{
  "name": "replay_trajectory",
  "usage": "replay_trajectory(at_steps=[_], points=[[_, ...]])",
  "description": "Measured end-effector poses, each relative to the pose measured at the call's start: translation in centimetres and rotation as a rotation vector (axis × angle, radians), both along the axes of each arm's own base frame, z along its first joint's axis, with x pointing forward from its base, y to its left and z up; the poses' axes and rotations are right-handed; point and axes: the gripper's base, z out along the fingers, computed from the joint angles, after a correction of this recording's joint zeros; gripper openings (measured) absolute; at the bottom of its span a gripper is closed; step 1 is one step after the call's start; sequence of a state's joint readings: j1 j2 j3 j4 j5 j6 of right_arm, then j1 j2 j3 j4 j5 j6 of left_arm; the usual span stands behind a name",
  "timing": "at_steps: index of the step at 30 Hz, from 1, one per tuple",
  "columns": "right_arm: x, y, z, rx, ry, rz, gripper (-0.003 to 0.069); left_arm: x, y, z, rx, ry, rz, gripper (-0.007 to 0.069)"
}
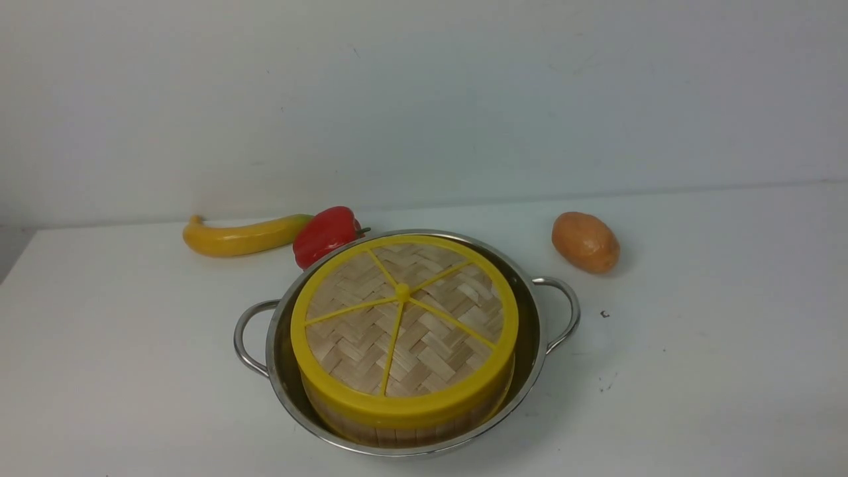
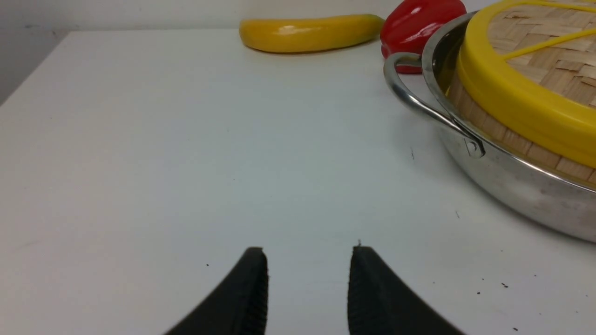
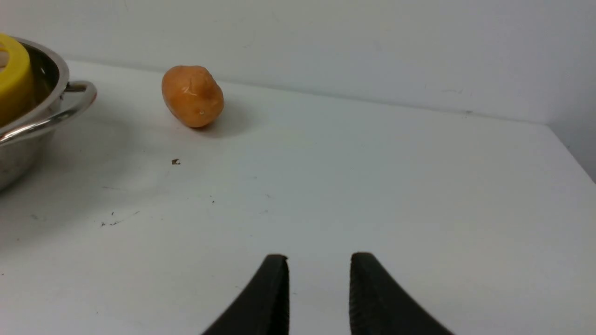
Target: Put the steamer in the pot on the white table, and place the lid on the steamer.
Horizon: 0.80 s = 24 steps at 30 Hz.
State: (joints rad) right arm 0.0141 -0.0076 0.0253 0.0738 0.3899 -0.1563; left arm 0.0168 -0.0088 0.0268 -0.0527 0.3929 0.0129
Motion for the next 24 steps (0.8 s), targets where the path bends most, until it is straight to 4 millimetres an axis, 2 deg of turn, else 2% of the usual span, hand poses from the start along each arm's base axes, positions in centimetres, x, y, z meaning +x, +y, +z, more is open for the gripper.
replay_trajectory(at_steps=[24], points=[[0.0,0.0,0.0,0.0,0.0,0.0,0.0202,0.0,0.0,0.0,-0.001,0.0,0.0,0.0238]])
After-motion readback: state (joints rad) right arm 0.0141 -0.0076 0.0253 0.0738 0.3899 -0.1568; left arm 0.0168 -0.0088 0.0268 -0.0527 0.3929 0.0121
